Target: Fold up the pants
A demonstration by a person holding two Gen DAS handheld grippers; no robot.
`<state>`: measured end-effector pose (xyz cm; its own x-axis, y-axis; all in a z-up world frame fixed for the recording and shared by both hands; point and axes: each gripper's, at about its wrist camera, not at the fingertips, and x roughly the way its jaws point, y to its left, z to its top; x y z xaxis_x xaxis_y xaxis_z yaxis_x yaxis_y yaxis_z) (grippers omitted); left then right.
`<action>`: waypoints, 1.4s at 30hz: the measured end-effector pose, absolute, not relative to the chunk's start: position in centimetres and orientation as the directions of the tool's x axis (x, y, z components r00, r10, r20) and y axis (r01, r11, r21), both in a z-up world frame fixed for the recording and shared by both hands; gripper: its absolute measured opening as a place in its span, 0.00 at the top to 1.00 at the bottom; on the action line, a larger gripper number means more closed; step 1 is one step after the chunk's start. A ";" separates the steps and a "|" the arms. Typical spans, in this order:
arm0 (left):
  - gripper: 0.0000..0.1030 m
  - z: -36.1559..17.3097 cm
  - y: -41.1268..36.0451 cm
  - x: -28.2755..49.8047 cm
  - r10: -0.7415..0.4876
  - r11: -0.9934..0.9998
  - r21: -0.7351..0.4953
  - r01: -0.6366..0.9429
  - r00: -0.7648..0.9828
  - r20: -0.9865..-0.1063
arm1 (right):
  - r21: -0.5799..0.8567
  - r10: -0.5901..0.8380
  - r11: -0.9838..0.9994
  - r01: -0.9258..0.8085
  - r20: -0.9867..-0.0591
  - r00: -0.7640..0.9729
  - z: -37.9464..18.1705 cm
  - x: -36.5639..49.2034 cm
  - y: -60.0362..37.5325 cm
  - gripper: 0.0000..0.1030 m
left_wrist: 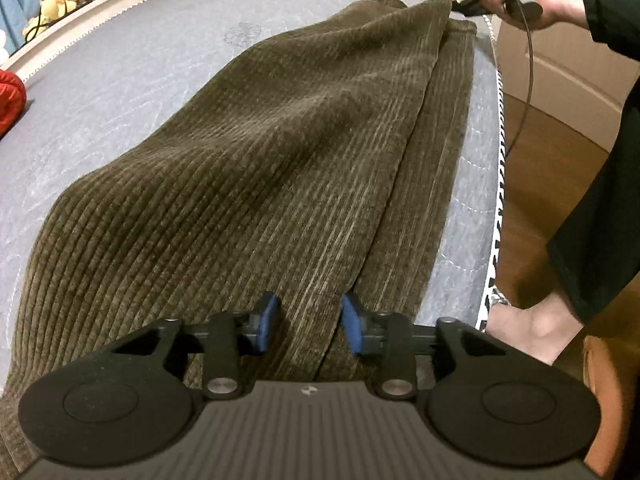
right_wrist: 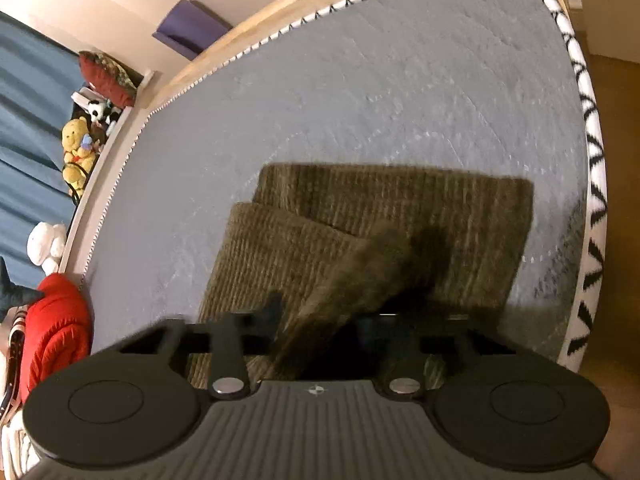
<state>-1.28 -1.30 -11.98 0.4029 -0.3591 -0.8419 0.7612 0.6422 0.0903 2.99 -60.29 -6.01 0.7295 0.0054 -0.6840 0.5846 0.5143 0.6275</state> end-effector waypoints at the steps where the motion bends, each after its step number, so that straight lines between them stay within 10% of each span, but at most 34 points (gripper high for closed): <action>1: 0.90 -11.7 -1.4 -1.2 -0.359 0.640 0.089 0.763 0.399 -0.844 | 0.637 0.010 0.516 0.572 -0.673 0.740 -5.8 3.2 -60.5 0.89; 12: 0.93 -6.3 1.0 -2.7 -0.509 0.548 0.013 0.836 0.346 -0.789 | 0.543 -0.088 0.787 0.292 -0.371 0.925 5.9 1.8 -58.4 0.91; 19: 0.91 -10.3 -0.8 -4.0 -0.421 0.452 0.014 0.892 0.227 -0.878 | 0.325 -0.171 0.637 0.699 -0.824 0.539 -5.6 1.7 -63.0 0.91; 24: 0.70 -8.7 0.4 -3.2 -0.486 0.490 -0.059 0.870 0.217 -0.847 | 0.344 -0.204 0.616 0.709 -0.799 0.565 -4.4 1.4 -63.4 0.87; 31: 0.68 -5.7 4.5 -1.0 -0.517 0.656 -0.083 0.750 0.368 -0.773 | 0.151 -0.529 0.542 0.827 -0.703 0.475 -1.0 1.3 -61.4 0.69; 42: 0.48 -4.5 18.5 3.7 -0.146 0.988 -0.083 0.130 0.621 -0.770 | 0.424 -0.059 0.760 0.492 -0.710 0.702 -4.9 10.4 -55.9 0.53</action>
